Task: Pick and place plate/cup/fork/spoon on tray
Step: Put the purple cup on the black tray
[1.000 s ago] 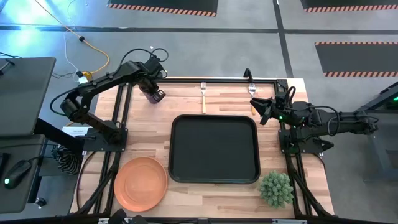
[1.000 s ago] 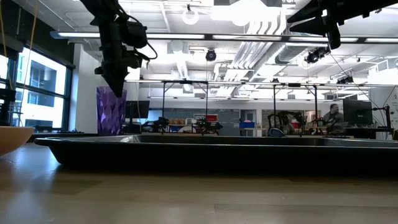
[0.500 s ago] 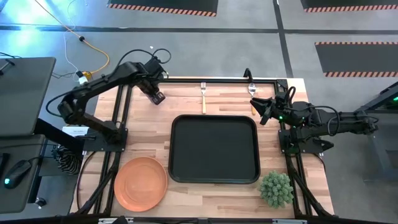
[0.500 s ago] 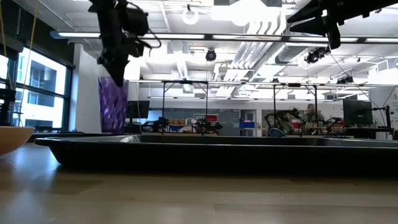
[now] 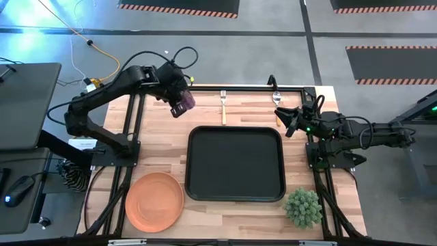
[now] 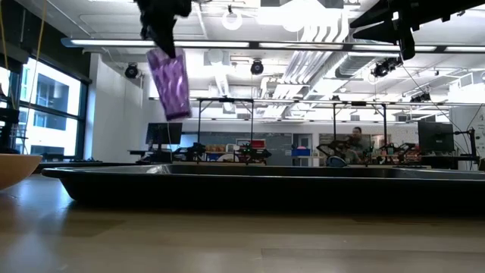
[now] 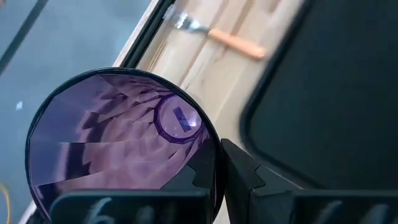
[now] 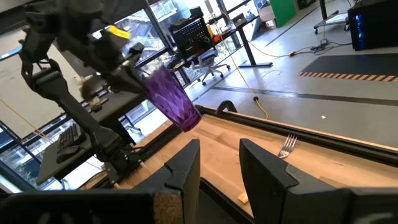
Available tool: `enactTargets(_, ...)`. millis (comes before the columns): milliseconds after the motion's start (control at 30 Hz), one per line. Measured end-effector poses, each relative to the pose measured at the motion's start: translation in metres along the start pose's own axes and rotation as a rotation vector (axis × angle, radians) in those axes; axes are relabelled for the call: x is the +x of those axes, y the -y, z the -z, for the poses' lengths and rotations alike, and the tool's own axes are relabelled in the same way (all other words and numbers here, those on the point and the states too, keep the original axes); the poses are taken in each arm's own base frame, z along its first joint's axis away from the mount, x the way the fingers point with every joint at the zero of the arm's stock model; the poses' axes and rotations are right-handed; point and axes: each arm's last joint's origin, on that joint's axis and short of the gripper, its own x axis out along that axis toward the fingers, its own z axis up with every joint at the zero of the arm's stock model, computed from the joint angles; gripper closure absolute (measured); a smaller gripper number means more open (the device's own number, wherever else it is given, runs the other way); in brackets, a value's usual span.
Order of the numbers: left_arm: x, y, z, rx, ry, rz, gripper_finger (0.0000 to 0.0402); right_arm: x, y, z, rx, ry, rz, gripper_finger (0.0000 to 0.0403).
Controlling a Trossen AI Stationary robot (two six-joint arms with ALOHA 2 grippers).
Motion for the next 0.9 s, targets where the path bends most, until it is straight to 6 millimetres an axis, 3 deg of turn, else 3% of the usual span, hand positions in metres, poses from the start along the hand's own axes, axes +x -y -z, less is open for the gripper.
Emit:
enactTargets(200, -0.016, 0.026, -0.005, 0.084, 0.060, 0.056, 0.0397, 0.000, 0.000, 0.000, 0.000, 0.000, 0.000, 0.0299)
enactTargets(433, -0.020, 0.061, -0.002, 0.178, 0.065, 0.129, 0.0397, 0.000, 0.000, 0.000, -0.001, 0.000, 0.000, 0.0299)
enactTargets(633, -0.008, 0.086, -0.003, 0.249, 0.023, 0.159, 0.0397, 0.000, 0.000, 0.000, -0.001, 0.000, 0.001, 0.0299)
enactTargets(900, 0.028, 0.113, -0.008, 0.306, -0.087, 0.161, 0.0394, 0.000, 0.000, 0.000, 0.008, -0.005, -0.007, 0.0299)
